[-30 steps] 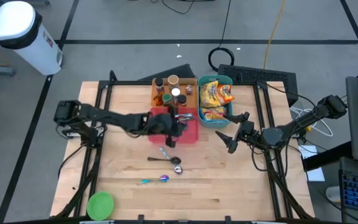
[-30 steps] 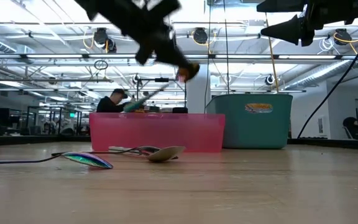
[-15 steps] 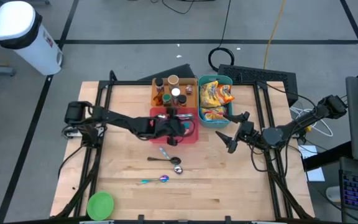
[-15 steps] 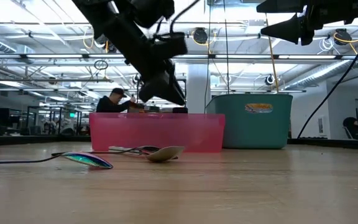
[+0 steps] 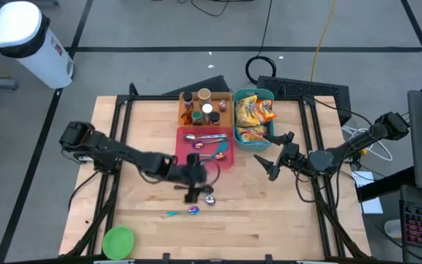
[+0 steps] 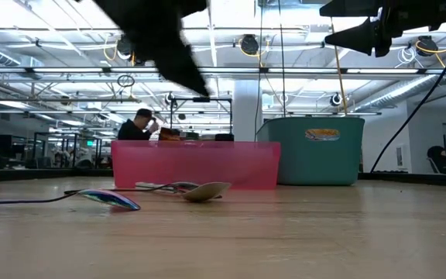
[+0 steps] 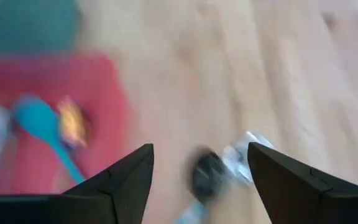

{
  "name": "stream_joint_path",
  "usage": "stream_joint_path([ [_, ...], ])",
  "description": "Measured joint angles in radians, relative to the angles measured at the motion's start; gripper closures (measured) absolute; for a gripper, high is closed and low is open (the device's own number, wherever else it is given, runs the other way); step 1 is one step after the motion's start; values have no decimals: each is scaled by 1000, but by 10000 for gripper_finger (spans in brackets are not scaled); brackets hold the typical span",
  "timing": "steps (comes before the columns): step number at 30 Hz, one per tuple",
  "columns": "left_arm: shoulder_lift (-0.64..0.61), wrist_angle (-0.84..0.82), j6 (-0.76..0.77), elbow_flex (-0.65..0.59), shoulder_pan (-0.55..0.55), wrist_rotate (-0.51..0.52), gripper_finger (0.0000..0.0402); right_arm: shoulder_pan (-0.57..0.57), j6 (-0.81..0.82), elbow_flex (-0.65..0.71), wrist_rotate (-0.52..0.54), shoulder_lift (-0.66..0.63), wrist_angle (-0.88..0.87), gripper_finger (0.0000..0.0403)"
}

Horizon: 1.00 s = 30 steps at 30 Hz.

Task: Pick & Place Food Item
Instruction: Put the black spoon into the red bin

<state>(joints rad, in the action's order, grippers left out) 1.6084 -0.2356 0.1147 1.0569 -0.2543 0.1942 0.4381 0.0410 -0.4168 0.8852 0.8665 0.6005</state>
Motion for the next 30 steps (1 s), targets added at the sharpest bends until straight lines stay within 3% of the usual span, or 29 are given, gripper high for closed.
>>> stream_joint_path([
  [6,52,-107,171,-2,-115,-54,133,0,26,0,0,0,0,12],
  [11,112,-119,195,-2,-170,36,133,0,26,0,0,0,0,12],
  [19,246,-121,204,-2,-133,49,133,0,26,0,0,0,0,12],
  [23,288,-109,209,3,-100,9,133,0,26,0,-1,0,0,12],
  [30,292,-94,203,2,-64,-53,140,0,26,0,-1,0,0,12],
])
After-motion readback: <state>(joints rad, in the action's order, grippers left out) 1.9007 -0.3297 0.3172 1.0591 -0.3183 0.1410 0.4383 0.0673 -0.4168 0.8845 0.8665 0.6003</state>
